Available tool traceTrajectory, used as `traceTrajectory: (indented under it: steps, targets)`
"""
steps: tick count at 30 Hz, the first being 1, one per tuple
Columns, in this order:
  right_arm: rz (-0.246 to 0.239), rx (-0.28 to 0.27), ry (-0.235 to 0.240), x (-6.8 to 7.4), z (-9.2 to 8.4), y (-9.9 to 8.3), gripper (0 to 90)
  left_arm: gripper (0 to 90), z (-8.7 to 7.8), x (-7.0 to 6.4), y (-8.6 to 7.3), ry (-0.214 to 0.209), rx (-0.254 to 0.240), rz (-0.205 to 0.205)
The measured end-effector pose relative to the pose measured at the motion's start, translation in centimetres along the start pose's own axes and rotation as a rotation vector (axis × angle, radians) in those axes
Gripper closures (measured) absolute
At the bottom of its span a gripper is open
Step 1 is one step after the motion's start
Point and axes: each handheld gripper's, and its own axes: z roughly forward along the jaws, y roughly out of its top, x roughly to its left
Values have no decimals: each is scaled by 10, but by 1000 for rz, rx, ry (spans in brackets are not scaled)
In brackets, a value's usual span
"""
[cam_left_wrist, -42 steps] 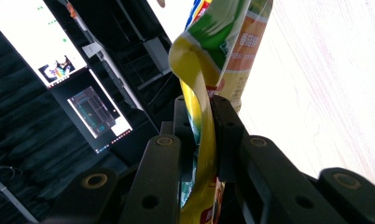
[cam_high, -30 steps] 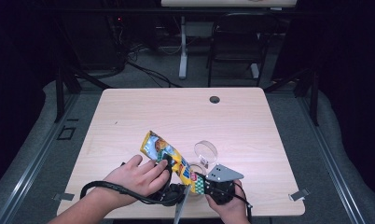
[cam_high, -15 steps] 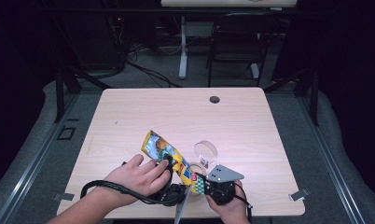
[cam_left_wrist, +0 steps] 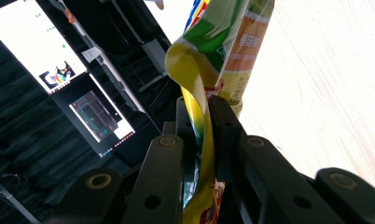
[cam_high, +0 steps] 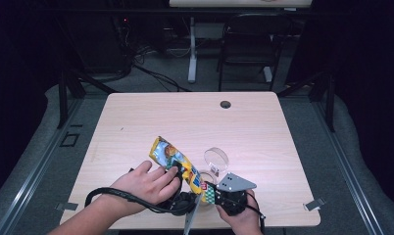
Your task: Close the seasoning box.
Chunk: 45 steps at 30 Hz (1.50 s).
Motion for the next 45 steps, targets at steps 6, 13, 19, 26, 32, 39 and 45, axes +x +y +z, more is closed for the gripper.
traceTrajectory:
  steps: [6, 13, 19, 26, 32, 39, 45]
  targets:
    - [-10, 3, -6, 1, -1, 0, 889, 842, 0, 1, 0, -5, -1, 7]
    - [-8, 2, -9, 0, -2, 0, 888, 842, 0, 3, 2, 2, -1, 17]
    - [-6, 1, -7, 0, -2, 0, 889, 841, 0, 5, 3, -1, 2, 34]
    - [-4, 0, -7, 0, -3, 0, 888, 841, 0, 7, 3, -3, -1, 40]
    - [-6, 2, -7, 0, -4, 0, 889, 841, 1, 8, 2, -4, -4, 42]
    - [-11, 0, -17, 0, -4, 0, 888, 841, 1, 9, 5, 0, 1, 52]
    - [-11, -1, -16, 0, -4, 0, 889, 841, 0, 10, 6, 2, 5, 58]
